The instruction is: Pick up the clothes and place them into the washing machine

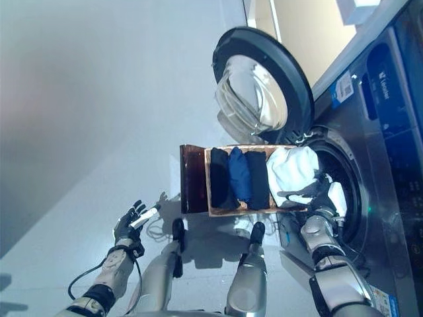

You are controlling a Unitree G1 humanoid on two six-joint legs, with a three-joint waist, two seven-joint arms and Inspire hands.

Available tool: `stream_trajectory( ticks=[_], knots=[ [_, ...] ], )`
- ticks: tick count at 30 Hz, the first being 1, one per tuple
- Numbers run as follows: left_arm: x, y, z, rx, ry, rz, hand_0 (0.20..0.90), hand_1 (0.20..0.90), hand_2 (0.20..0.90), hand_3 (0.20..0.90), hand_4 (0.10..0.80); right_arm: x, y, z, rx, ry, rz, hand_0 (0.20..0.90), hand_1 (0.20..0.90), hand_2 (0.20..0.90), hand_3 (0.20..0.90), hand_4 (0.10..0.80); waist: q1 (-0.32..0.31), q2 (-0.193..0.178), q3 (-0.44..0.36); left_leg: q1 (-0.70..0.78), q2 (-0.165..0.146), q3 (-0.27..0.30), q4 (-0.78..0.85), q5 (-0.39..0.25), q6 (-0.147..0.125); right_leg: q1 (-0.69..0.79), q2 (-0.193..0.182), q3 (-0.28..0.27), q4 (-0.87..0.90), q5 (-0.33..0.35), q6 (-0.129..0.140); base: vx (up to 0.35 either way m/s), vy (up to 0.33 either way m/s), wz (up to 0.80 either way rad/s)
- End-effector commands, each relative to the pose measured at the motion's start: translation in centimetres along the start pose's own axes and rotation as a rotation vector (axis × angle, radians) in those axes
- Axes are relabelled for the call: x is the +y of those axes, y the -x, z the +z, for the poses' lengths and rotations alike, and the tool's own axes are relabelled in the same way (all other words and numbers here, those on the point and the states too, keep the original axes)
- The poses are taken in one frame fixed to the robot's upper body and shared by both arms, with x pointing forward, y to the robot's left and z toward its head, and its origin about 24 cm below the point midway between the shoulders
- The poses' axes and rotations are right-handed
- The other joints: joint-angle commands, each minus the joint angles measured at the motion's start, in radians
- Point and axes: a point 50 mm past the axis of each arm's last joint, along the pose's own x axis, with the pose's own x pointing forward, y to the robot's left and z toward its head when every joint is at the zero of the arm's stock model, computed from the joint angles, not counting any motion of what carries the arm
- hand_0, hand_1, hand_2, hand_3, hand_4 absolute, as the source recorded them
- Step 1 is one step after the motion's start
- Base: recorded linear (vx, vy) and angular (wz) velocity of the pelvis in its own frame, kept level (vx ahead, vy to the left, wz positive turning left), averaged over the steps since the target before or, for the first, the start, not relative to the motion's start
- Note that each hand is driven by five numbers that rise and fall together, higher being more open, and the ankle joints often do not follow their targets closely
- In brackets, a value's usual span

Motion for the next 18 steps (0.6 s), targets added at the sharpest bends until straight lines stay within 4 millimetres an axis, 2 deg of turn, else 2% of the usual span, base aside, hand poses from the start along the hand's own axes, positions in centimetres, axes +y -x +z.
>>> stream_trajectory(
  ticks=[1, 7, 9, 13, 18],
  knots=[
    [1.1, 0.0, 2.5, -0.128, 0.004, -0.013, 0.900, 0.900, 0.900, 0.900, 0.800, -5.5, -2.5, 1.8, -0.064, 0.013, -0.168, 0.900, 0.900, 0.900, 0.900, 0.800, 0.035, -0.003, -0.018, -0.011, 0.066, -0.025, 0.198, -0.161, -0.107, -0.081, -0.075, 0.070, 0.082, 0.104, 0.010, -0.020, 0.001, 0.08],
    [0.5, 0.0, 2.7, -0.140, 0.014, -0.037, 0.900, 0.900, 0.900, 0.900, 0.800, -6.2, -2.9, 2.6, -0.082, 0.001, -0.177, 0.900, 0.900, 0.900, 0.900, 0.800, 0.040, 0.010, -0.010, -0.049, 0.067, -0.026, 0.227, -0.169, -0.107, -0.128, -0.072, 0.081, 0.117, 0.090, 0.006, -0.017, -0.001, 0.00],
    [0.2, -0.1, 3.0, -0.153, 0.017, -0.051, 0.900, 0.900, 0.900, 0.900, 0.800, -6.7, -3.2, 3.1, -0.075, -0.053, -0.192, 0.900, 0.900, 0.900, 0.900, 0.800, 0.043, 0.015, -0.012, -0.058, 0.068, -0.026, 0.224, -0.167, -0.107, -0.139, -0.076, 0.082, 0.121, 0.091, 0.007, -0.007, -0.012, 0.06],
    [-0.1, 0.1, 3.4, -0.169, 0.015, -0.077, 0.900, 0.900, 0.900, 0.900, 0.800, -8.0, -3.5, 2.5, -0.023, -0.137, -0.219, 0.900, 0.900, 0.900, 0.900, 0.800, 0.053, 0.030, -0.015, -0.085, 0.062, -0.035, 0.250, -0.173, -0.104, -0.169, -0.077, 0.093, 0.158, 0.069, 0.002, -0.010, -0.010, 0.06],
    [-0.2, 0.3, 3.9, -0.196, 0.015, -0.106, 0.900, 0.900, 0.900, 0.900, 0.800, -9.1, -3.7, 1.6, 0.014, -0.157, -0.243, 0.900, 0.900, 0.900, 0.900, 0.800, 0.057, 0.042, -0.016, -0.131, 0.061, -0.047, 0.330, -0.206, -0.098, -0.217, -0.076, 0.113, 0.239, 0.024, -0.010, -0.015, -0.014, 0.09]
  ],
)
